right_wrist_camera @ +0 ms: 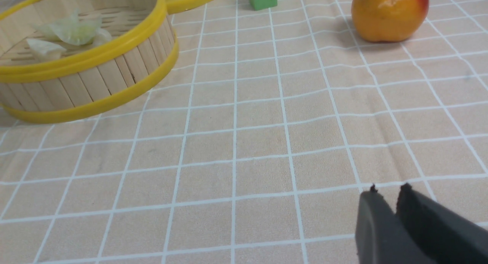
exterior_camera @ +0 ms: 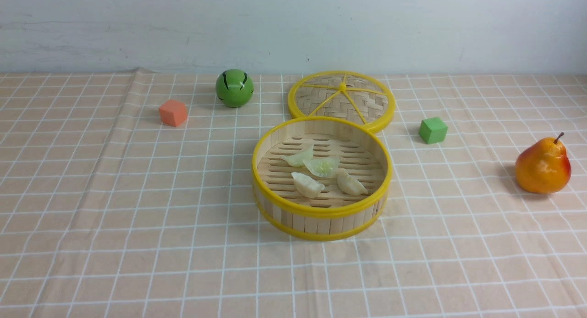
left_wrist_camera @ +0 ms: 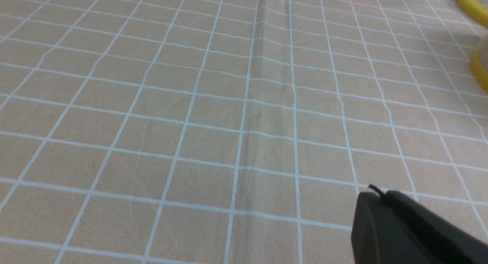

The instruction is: Put the dumplings into the steamer on the table with the brown tablecloth.

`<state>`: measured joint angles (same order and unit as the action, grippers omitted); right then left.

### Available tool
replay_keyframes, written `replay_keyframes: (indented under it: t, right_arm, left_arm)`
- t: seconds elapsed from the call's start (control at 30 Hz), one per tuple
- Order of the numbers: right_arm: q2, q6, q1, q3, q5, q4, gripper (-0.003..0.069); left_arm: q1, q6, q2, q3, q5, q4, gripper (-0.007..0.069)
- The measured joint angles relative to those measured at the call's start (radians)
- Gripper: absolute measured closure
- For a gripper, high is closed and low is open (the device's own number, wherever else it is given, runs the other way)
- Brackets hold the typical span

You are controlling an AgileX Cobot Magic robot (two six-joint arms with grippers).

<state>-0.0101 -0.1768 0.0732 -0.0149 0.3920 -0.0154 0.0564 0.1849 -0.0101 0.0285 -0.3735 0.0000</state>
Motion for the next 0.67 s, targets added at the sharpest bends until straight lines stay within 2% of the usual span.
replay_keyframes:
  t: [0.67]
  right_arm:
    - [0.0,0.0,0.0,0.0,0.0,0.0,0.0552]
  left_arm:
    - [0.0,0.0,0.0,0.0,0.0,0.0,0.0627]
